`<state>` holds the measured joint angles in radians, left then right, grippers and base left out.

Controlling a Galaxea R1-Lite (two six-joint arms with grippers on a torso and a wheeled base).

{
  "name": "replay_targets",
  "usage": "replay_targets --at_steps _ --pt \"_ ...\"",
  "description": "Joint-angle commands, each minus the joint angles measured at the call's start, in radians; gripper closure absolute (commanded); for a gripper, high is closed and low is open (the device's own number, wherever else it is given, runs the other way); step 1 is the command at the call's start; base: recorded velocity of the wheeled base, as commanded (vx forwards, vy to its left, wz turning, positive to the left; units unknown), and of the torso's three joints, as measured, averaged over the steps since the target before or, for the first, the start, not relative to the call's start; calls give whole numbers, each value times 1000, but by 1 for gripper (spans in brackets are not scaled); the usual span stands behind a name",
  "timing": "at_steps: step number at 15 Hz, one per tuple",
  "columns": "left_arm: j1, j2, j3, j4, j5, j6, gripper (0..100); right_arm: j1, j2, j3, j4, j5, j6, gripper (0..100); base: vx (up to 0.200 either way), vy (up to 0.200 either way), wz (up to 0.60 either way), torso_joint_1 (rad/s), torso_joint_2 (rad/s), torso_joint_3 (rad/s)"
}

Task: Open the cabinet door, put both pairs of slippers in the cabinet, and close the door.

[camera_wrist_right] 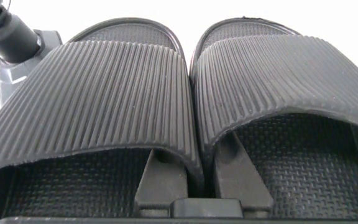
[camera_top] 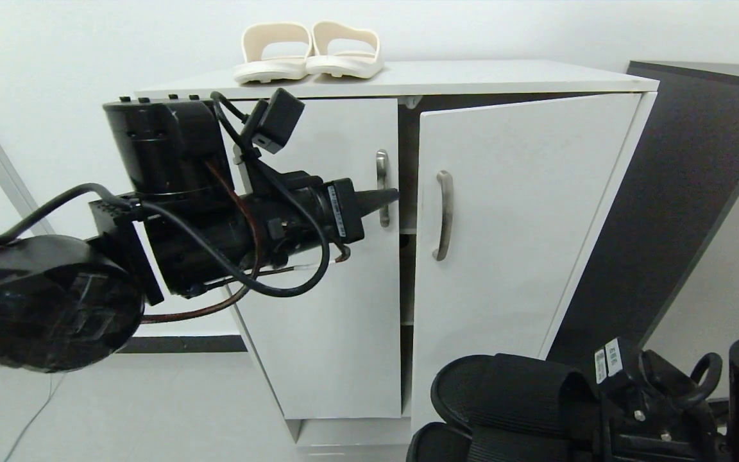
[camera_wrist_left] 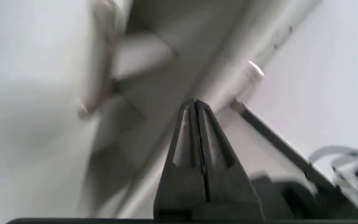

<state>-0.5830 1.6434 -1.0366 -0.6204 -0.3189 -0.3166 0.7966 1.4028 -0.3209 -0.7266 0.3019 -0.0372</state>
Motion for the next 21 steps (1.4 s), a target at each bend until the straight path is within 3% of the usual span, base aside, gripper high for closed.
replay_targets --at_steps 1,5,9,11,15,16,18,21 --pt "6 111 -60 -67 -2 -16 100 12 5 6 -1 2 -6 100 0 0 0 0 0 0" --pt "0 200 -148 -111 -2 -53 100 27 21 14 -1 -1 -7 100 0 0 0 0 0 0" --pt "-8 200 -155 -110 0 -68 100 36 38 16 -1 -1 -9 100 0 0 0 0 0 0" --pt "-12 197 -151 -114 8 -81 100 42 38 19 1 -1 -9 100 -200 0 0 10 2 0" --pt "-101 148 -83 -116 11 -78 100 67 32 32 -1 0 -9 100 -200 0 0 0 4 4" --pt "-164 128 -54 -122 11 -75 100 81 22 45 -2 3 -9 100 -200 0 0 -2 7 -2" --pt "-219 130 -42 -162 11 -65 100 107 -2 60 -2 3 -21 100 -200 0 0 0 5 2" --pt "-230 133 -42 -180 11 -65 100 116 -8 62 -2 3 -21 100 0 0 0 0 0 0"
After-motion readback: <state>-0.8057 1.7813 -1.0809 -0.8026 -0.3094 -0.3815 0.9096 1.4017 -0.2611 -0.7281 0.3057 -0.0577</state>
